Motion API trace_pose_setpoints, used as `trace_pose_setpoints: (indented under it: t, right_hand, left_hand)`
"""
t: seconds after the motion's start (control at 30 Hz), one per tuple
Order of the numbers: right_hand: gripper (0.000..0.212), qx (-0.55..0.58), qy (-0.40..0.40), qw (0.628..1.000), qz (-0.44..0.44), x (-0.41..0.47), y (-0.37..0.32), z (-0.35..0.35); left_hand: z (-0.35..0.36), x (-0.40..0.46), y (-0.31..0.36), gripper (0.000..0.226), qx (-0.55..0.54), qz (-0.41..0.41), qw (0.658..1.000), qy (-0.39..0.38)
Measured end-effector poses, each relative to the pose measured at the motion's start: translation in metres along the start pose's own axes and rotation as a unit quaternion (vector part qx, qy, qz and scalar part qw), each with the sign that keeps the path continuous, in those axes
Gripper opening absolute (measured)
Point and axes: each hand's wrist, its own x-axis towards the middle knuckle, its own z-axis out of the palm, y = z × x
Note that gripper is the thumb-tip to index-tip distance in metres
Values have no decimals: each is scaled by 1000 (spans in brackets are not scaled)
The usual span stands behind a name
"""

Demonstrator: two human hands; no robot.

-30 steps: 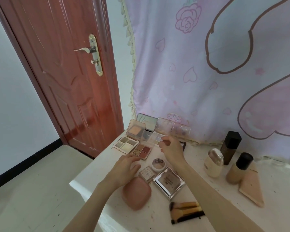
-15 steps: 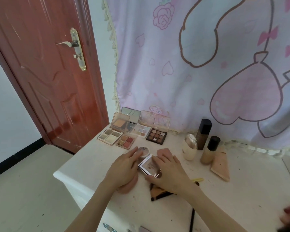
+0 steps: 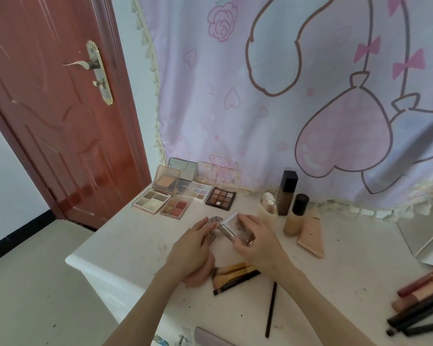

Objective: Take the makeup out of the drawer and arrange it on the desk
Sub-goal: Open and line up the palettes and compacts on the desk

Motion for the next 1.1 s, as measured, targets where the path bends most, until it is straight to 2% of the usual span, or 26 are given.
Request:
trace_pose_setpoints:
  t: [0.1,0.17,0.2,0.3,0.33,0.37,0.47,0.57,0.63,0.73,0.8,0.9,1.1]
  right_hand:
    - [30,162,70,982,73,4,-9,-6]
    - [15,280,61,950,122,8,-12,-14]
    - [16,363,41,919,150,10,-12,-17]
    - [37,579,-19,785,219,12,-15,-25]
    - [46,614,-35,755,230,12,-17,-26]
    - [49,629,-56,740,233,12,-18,-26]
    - [39,632,-106,741,198,12,-22,-25]
    - [28,630,-125,744,184,12,-25,-24]
    - [32,625,-131,749,177,11,-26,-25]
    - [45,587,-152,783,137,10,-26,-29]
    - [49,553,-157,809,120,10,-29,-30]
    - [44,507,-159,842,95,11,-34,-28]
    - [39,462,-123,876,66,18,-43,-19]
  left_hand:
    - [-4,-1,7,43,-4,10,1000,22]
    - [-13,-2,14,46,-31,32,996,71]
    - [-19,-3,19,49,-55,59,992,95]
    - [-36,-6,39,70,-106,126,980,112]
    - [-40,-7,46,79,-112,137,979,98]
    - [-42,-8,51,87,-112,146,980,80]
    - [-44,-7,60,93,-81,170,981,48]
    - [-46,-6,61,84,-99,178,977,63]
    - [-48,-6,61,77,-138,171,972,78]
    - [-54,-6,60,57,-242,132,955,113]
    - [-57,-5,59,47,-296,105,943,109]
    - [-62,-6,59,42,-319,90,938,99]
    - [-66,-9,61,38,-342,70,931,106]
